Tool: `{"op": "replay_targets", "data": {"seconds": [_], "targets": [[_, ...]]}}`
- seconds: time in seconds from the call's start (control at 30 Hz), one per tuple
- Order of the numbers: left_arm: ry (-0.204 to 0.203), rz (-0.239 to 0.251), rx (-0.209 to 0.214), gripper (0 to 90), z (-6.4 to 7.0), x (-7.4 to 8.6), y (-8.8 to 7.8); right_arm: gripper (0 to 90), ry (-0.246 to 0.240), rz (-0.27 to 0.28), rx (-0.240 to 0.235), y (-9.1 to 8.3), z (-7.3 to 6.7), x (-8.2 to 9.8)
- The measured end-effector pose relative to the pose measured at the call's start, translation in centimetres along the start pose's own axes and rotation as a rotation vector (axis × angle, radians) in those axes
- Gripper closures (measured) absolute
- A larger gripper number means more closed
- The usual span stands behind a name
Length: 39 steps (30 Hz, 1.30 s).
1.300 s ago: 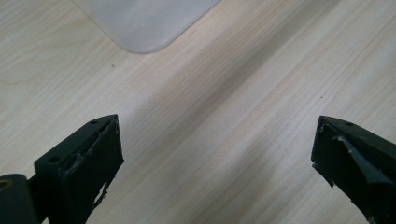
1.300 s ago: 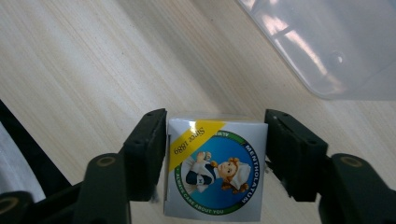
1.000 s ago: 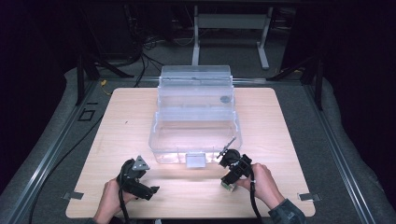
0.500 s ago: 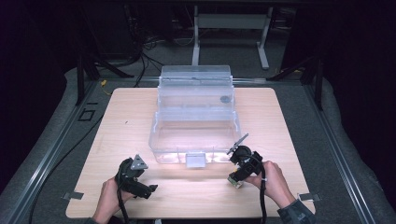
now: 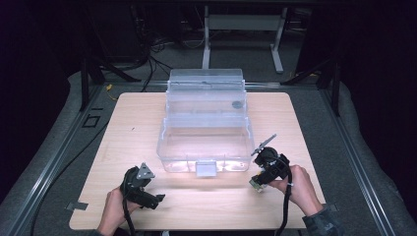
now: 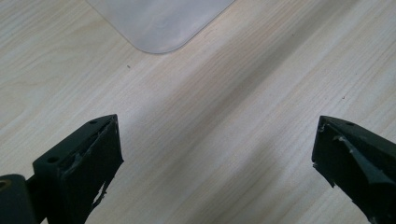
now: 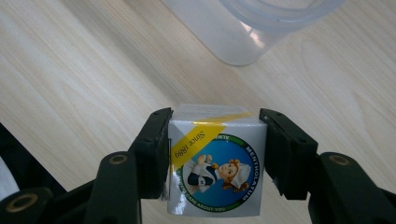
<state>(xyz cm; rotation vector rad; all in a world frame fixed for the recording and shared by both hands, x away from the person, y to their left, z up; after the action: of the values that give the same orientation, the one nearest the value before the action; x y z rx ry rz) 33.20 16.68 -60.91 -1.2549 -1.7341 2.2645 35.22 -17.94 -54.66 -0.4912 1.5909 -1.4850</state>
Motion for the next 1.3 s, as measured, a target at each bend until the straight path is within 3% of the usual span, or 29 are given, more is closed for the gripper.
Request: {"op": "replay_targets", "data": {"seconds": [0.03, 0.07, 0.27, 0.9, 0.93, 0.97, 1.0, 1.03, 1.07, 1.3], "targets": [[0.0, 0.001, 0.001, 1.6, 0.0, 0.0, 0.0, 46.2, -0.001, -0.011, -0.013, -0.2, 0.1, 0.1], [0.0, 0.001, 0.001, 1.6, 0.1, 0.0, 0.0, 46.2, 0.005, 0.0, 0.008, -0.3, 0.4, 0.1], [0.005, -0.001, 0.006, 1.6, 0.1, -0.1, 0.1, 46.2, 0.021, -0.005, 0.018, -1.1, 1.4, 0.5], [-0.019, 0.019, 0.011, 1.4, -0.4, 0.0, -0.1, 46.2, 0.04, -0.008, 0.049, -3.1, 3.3, 0.6], [-0.021, 0.02, 0.011, 1.4, -0.5, 0.0, -0.1, 46.1, 0.033, -0.045, 0.055, -3.5, 3.5, 0.8], [-0.025, 0.018, 0.015, 1.5, -0.5, 0.0, -0.1, 46.2, 0.042, -0.01, 0.056, -3.4, 3.7, 0.6], [-0.023, 0.018, 0.013, 1.5, -0.6, 0.1, -0.1, 46.2, 0.043, -0.025, 0.071, -3.8, 4.0, 0.7], [-0.026, 0.019, 0.013, 1.4, -0.6, 0.0, -0.1, 46.2, 0.046, -0.002, 0.051, -3.8, 4.0, 0.5], [-0.029, 0.022, 0.012, 1.5, -0.6, 0.0, -0.1, 46.2, 0.042, -0.035, 0.077, -4.2, 4.3, 0.6], [-0.021, 0.035, 0.014, 2.7, -0.9, 0.0, 0.0, 46.2, 0.041, -0.004, 0.088, -5.3, 5.1, 0.1]]}}
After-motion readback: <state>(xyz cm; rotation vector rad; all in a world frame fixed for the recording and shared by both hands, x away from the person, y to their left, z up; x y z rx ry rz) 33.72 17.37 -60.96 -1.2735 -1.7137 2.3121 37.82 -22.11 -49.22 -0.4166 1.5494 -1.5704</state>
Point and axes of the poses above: each handheld gripper's, and its own axes: y roughly forward along the jaws, x roughly out of its underside, z roughly to its right, the point moved 10 cm from there along y, roughly forward along the jaws, and after that the axes turned 10 degrees about -y, right-handed, at the moved point
